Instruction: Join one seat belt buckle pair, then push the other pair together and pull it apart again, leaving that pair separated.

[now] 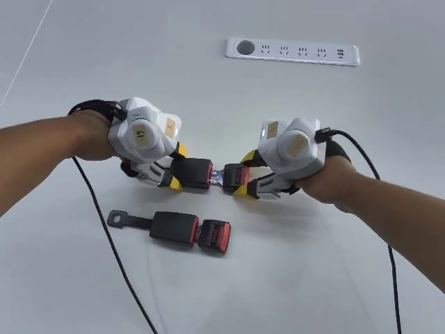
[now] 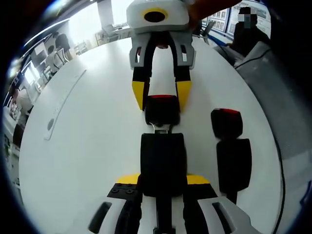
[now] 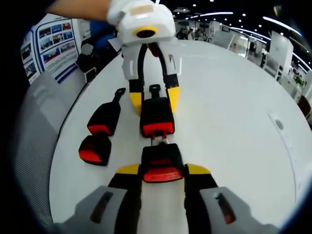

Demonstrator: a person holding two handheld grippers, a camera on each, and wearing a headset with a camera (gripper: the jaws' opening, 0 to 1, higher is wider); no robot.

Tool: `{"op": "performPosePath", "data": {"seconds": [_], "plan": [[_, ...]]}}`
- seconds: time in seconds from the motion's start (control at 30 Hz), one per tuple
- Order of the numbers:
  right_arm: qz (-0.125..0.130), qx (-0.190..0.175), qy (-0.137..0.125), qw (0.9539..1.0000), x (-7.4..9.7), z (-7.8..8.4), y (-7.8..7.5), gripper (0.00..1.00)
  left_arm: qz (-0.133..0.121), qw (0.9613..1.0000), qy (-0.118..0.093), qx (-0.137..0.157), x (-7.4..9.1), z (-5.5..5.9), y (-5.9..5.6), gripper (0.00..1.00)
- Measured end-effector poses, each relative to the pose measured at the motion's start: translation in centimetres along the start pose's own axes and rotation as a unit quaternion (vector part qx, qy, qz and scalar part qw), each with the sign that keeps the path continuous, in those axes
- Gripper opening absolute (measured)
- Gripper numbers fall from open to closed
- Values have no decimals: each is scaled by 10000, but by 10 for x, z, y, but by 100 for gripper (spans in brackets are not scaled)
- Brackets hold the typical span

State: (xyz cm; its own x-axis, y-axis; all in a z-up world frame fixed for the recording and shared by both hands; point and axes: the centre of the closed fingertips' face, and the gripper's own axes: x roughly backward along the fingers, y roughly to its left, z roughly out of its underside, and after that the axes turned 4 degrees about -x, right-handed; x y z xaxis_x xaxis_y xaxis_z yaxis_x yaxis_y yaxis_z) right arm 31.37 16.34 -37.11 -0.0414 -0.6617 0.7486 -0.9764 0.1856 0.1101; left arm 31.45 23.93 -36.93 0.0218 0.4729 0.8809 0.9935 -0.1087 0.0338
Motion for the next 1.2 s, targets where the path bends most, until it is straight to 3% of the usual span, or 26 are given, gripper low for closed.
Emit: {"op": "performPosePath", "data": {"seconds": [0.23, 0.8, 1.2], "plan": [[36, -201, -120, 9997, -8, -7, 4, 31, 66, 9999, 86, -67, -1, 0, 1, 32], [109, -382, 231, 9989, -15, -12, 1, 31, 119, 9995, 261, -97, -2, -1, 2, 32], [191, -303, 422, 9985, -16, -12, 0, 32, 91, 9997, 210, -48, -1, -1, 1, 33]]}}
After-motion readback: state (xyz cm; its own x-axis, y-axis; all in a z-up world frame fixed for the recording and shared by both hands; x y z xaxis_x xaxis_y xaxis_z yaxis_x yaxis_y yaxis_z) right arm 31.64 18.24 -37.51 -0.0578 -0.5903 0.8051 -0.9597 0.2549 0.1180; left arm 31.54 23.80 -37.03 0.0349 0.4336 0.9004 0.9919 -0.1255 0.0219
